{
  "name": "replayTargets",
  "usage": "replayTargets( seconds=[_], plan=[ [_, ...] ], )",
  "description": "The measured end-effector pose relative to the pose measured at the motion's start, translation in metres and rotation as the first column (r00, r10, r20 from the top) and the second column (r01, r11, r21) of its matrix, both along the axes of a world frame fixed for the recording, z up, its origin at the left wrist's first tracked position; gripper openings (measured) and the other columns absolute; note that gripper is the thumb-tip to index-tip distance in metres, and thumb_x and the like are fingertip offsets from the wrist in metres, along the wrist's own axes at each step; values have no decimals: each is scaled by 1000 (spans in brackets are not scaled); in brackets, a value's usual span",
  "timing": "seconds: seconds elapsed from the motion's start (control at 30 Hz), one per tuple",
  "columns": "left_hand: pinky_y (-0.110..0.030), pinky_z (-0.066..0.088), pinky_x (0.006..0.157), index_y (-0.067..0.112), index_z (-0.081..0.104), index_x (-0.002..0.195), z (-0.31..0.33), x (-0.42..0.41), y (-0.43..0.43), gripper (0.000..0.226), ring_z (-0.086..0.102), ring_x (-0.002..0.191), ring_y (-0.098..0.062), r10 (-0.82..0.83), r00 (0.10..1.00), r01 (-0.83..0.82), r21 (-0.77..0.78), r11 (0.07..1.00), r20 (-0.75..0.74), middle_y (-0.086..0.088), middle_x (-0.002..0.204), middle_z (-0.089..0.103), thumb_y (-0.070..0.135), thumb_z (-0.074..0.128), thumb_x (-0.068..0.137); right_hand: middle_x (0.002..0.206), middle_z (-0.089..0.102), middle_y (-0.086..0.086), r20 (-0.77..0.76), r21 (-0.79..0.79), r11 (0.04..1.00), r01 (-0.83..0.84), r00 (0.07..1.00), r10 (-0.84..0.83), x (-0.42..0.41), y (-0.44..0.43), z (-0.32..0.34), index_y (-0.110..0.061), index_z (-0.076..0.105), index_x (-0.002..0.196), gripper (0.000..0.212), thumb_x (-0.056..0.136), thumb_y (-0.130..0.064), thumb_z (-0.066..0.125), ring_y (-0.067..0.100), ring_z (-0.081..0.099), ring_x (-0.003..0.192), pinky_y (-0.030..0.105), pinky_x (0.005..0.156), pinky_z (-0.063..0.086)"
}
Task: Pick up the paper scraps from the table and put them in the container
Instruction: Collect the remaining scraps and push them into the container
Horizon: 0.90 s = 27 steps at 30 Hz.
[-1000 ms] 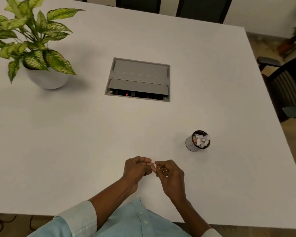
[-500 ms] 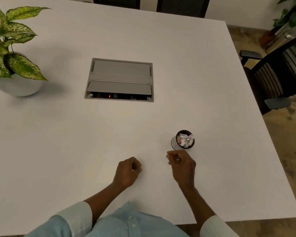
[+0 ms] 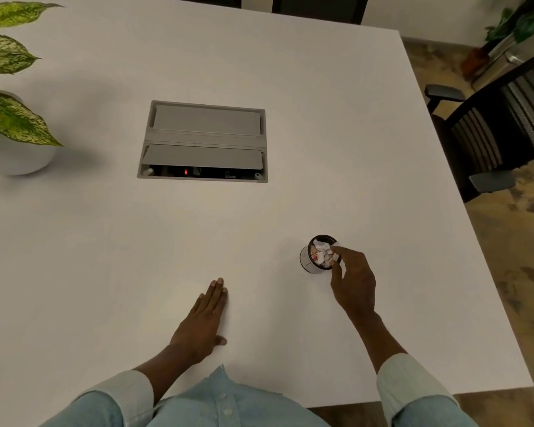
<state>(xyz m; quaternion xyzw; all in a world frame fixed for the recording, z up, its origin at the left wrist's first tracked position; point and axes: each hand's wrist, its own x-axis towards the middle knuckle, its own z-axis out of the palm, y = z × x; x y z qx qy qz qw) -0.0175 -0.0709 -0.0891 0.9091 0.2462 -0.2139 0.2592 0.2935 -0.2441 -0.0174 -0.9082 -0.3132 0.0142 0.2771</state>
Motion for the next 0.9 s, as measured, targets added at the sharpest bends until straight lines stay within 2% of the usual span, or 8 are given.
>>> replayTargets(
  seconds=[0.07,0.17,0.23,0.33,0.5,0.7,0.8,0.9],
  plan=[
    [-37,-9,128,10,-28,154,-1,3,-3,125,-36,150,-27,-4,999,4,1,1000,-33,-8,160,-41,39,75,89,141,63,5,57,-60,996,-68,996,72,-2,0,-3,-15,62,134,44,91,-8,69,26,58,130,47,100,54],
    [-42,-9,128,5,-27,154,0,9,-6,123,-35,149,-33,-25,995,30,46,999,-99,-15,160,-41,36,74,91,167,32,8,24,-248,954,-168,984,179,-4,3,-8,-15,40,155,63,99,-35,62,25,29,155,45,124,30],
    [-45,-7,129,3,-26,154,2,11,-8,120,-34,150,-35,-34,991,43,64,997,-131,-18,160,-39,35,72,92,172,17,7,6,-358,908,-217,972,235,-6,5,-13,-16,28,161,72,102,-52,50,22,15,160,46,129,18],
    [-46,-6,129,2,-24,155,5,13,-9,118,-33,150,-37,-36,988,46,64,997,-152,-19,161,-38,34,71,93,173,13,5,2,-444,861,-250,960,280,-9,8,-18,-17,20,163,79,102,-64,38,21,7,161,48,130,13],
    [-48,-5,129,0,-24,155,9,16,-10,118,-31,150,-38,-40,984,52,67,996,-171,-21,160,-38,33,71,94,172,19,4,41,-495,843,-209,964,263,-13,12,-21,-19,24,162,72,104,-61,31,22,11,161,47,130,13],
    [-49,-5,130,1,-25,154,5,15,-9,118,-34,149,-38,-38,985,50,67,997,-170,-20,160,-39,33,71,94,172,22,1,7,-492,844,-215,968,251,-22,12,-23,-22,18,164,75,104,-66,20,16,13,161,45,130,10],
    [-49,-5,130,0,-25,154,5,15,-9,118,-33,149,-39,-38,985,51,71,996,-166,-20,160,-39,33,71,94,170,27,1,-36,-501,839,-212,974,225,-22,14,-25,-20,22,163,80,101,-71,15,13,16,160,47,131,4],
    [-48,-6,130,1,-24,155,7,15,-10,117,-33,149,-39,-39,987,52,79,996,-158,-20,160,-38,33,71,94,168,32,1,-37,-491,848,-197,978,206,-20,16,-25,-17,29,160,80,101,-71,19,13,21,158,47,131,-3]
  ],
)
